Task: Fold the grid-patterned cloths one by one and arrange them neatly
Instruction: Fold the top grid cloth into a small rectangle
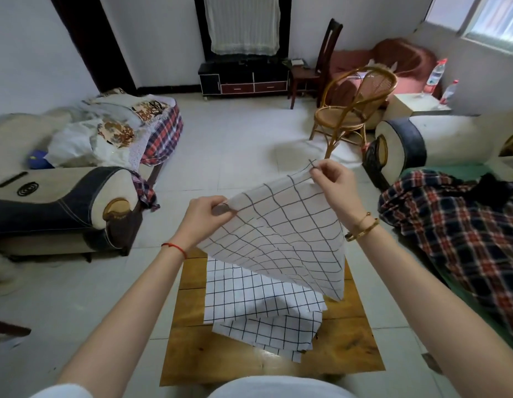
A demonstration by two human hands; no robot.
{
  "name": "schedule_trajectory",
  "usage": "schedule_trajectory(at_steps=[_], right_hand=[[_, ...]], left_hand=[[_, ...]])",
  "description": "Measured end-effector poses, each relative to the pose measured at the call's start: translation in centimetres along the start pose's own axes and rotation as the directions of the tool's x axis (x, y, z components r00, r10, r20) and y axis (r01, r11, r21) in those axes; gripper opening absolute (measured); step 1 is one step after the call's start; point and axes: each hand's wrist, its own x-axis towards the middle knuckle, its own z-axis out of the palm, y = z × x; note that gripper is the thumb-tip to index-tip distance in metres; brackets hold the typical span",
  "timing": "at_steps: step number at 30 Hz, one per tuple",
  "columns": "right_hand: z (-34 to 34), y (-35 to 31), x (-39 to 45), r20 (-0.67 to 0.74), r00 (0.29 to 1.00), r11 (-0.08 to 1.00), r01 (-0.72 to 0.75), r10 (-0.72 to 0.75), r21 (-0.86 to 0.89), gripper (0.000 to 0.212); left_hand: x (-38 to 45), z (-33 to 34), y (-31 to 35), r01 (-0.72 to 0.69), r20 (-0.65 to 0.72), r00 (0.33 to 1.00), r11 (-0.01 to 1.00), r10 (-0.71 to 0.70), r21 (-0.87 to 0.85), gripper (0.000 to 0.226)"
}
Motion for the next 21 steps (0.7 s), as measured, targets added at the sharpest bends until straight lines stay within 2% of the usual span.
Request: schedule_trajectory(at_steps=[8,9,13,17,21], right_hand=[[-3.8,-0.3,-0.8,-0.101,0.987,0.981,-0.107,0.124,0.161,0.008],[-4.4,0.0,-0.9,-0.098,0.985,0.978,-0.127,0.144,0.163,0.013],[-6.5,0.6,-2.0,-0.027,0.981,0.969,-0.188,0.194,0.159,0.025],[-7.6,1.0,-3.2,0.004,0.983,0.97,-0.184,0.186,0.157,0.027],[-8.2,1.4,-4.1,0.064,0.986,0.969,-0.164,0.155,0.185,0.023]], left_hand=[[-0.9,-4.0,0.5,0.011,0.044,0.999,1.0,-0.01,-0.014,0.019],[-1.2,-4.5,0.6,0.014,0.058,0.998,1.0,-0.013,-0.025,0.017],[-2.3,-6.7,1.1,0.009,0.13,0.992,0.999,-0.002,-0.052,0.017],[-3.4,-8.3,1.5,-0.004,0.132,0.991,0.996,0.015,-0.084,0.008],[-4.5,-9.0,2.5,0.007,0.14,0.99,0.994,0.008,-0.107,0.013]])
